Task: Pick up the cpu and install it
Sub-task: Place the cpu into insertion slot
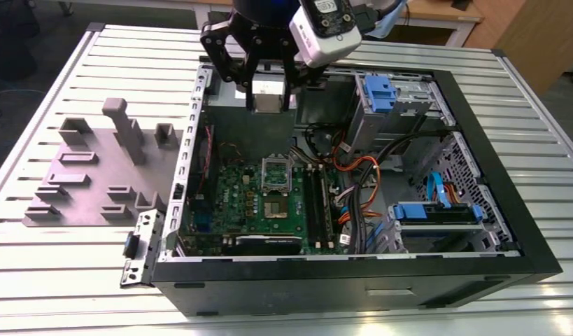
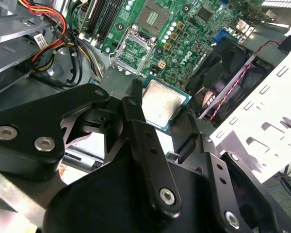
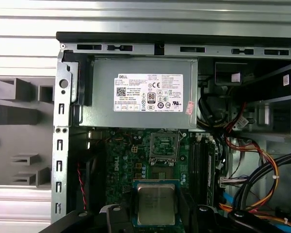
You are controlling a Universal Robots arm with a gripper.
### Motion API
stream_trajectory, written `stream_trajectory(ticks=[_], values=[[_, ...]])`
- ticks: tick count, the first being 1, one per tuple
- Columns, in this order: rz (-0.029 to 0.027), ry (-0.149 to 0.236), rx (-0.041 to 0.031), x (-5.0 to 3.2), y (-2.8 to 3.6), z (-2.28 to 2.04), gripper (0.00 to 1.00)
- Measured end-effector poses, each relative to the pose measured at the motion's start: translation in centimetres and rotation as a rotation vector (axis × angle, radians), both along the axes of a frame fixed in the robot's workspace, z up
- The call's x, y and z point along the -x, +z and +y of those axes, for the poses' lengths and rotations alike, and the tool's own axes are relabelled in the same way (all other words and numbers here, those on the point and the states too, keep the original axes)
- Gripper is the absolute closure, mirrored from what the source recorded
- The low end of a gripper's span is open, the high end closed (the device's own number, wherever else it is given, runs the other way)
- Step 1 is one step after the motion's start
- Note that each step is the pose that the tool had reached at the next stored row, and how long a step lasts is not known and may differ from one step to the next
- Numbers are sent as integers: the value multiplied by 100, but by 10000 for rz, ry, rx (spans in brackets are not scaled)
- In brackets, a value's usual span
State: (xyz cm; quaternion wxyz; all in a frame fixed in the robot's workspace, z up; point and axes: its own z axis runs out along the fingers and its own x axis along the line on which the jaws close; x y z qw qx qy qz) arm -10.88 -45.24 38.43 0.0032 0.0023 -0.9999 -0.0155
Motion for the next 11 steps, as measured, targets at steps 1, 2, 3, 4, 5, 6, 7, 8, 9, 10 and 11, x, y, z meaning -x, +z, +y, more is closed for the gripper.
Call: stream_trajectory(ticks=[1, 2, 3, 4, 5, 6, 7, 8, 9, 10, 11], values=[[0, 0, 0, 0, -5, -10, 53], [0, -2, -1, 1, -12, -19, 53], [0, -1, 0, 0, -18, -28, 53], [0, -1, 1, 1, -24, -37, 53], [0, -1, -1, 1, -31, -49, 53], [0, -2, -1, 1, -37, -61, 53], [0, -1, 1, 1, -41, -71, 53], [0, -1, 0, 1, -47, -82, 53], [0, -2, 0, 1, -52, -93, 53], [0, -1, 0, 1, -59, -104, 53], [0, -1, -1, 0, -64, -115, 53]])
